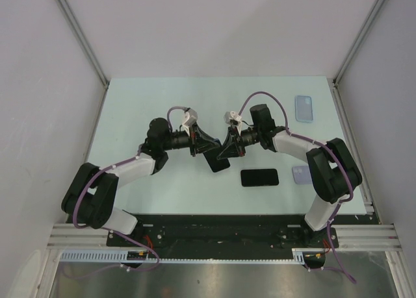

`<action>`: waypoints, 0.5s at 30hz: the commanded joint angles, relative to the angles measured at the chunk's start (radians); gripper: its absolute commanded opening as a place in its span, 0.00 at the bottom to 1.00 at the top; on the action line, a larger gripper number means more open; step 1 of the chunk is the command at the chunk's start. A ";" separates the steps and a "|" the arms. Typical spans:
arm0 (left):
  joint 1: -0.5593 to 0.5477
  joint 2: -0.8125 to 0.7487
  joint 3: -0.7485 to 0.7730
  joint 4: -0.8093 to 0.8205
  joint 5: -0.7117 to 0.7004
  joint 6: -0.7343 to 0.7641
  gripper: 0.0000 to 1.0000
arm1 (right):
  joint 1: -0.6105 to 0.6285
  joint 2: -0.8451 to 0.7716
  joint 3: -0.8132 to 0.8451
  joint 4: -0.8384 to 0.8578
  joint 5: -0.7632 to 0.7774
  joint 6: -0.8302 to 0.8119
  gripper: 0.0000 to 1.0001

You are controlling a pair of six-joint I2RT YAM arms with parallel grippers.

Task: Take the phone out of the phone case
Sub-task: Place the phone case at the center of the board.

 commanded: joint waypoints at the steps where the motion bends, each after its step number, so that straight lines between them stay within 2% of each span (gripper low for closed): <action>1: -0.004 0.006 0.016 0.102 0.008 0.017 0.21 | 0.009 -0.018 0.003 0.039 -0.045 0.093 0.00; 3: -0.005 0.009 0.018 0.104 0.011 0.015 0.38 | 0.008 -0.021 0.003 0.047 -0.047 0.109 0.00; 4: -0.004 0.010 0.019 0.104 0.011 0.015 0.56 | 0.009 -0.021 0.003 0.050 -0.045 0.112 0.00; 5: -0.004 0.012 0.019 0.102 0.011 0.015 0.63 | 0.005 -0.021 0.003 0.053 -0.045 0.115 0.00; 6: -0.004 0.012 0.019 0.104 0.011 0.015 0.76 | 0.003 -0.021 0.003 0.056 -0.042 0.121 0.00; 9: -0.002 0.004 0.016 0.104 0.003 0.021 0.95 | -0.005 -0.020 0.003 0.067 -0.029 0.144 0.00; 10: -0.002 0.001 0.013 0.104 0.000 0.026 1.00 | -0.008 -0.018 0.003 0.068 -0.024 0.155 0.00; 15: 0.008 -0.048 -0.004 0.104 -0.029 0.050 1.00 | -0.041 -0.006 0.003 0.100 0.027 0.208 0.00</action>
